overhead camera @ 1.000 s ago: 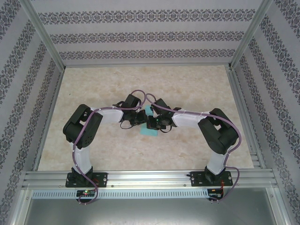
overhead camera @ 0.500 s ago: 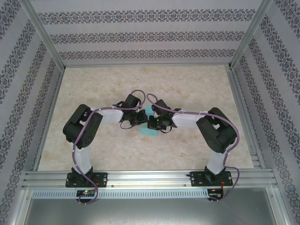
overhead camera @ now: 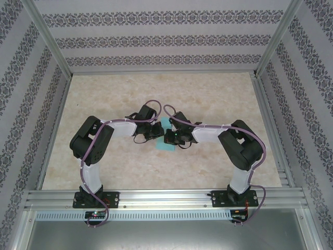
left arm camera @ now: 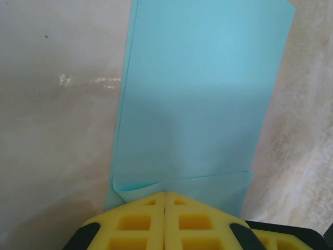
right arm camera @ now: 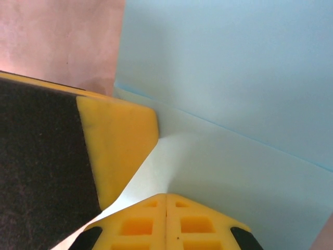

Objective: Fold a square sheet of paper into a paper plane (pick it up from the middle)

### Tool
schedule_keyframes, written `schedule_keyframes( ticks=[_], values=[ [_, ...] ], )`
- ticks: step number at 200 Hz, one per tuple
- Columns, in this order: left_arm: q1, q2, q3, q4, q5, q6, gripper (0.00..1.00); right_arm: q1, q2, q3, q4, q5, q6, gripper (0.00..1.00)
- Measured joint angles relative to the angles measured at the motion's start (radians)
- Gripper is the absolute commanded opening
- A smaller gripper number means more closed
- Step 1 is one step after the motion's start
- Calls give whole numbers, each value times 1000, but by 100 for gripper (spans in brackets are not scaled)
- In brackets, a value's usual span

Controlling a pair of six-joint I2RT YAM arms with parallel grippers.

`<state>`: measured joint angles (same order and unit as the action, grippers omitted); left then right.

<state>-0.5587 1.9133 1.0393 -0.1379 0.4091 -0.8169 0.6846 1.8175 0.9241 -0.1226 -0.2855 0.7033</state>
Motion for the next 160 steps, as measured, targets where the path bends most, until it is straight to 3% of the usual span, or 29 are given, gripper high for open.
schedule_keyframes(
  ticks=[160],
  values=[
    [-6,-1,7,-14,-23,0,7,0,-86,-65,-110,-30,-131,1]
  ],
)
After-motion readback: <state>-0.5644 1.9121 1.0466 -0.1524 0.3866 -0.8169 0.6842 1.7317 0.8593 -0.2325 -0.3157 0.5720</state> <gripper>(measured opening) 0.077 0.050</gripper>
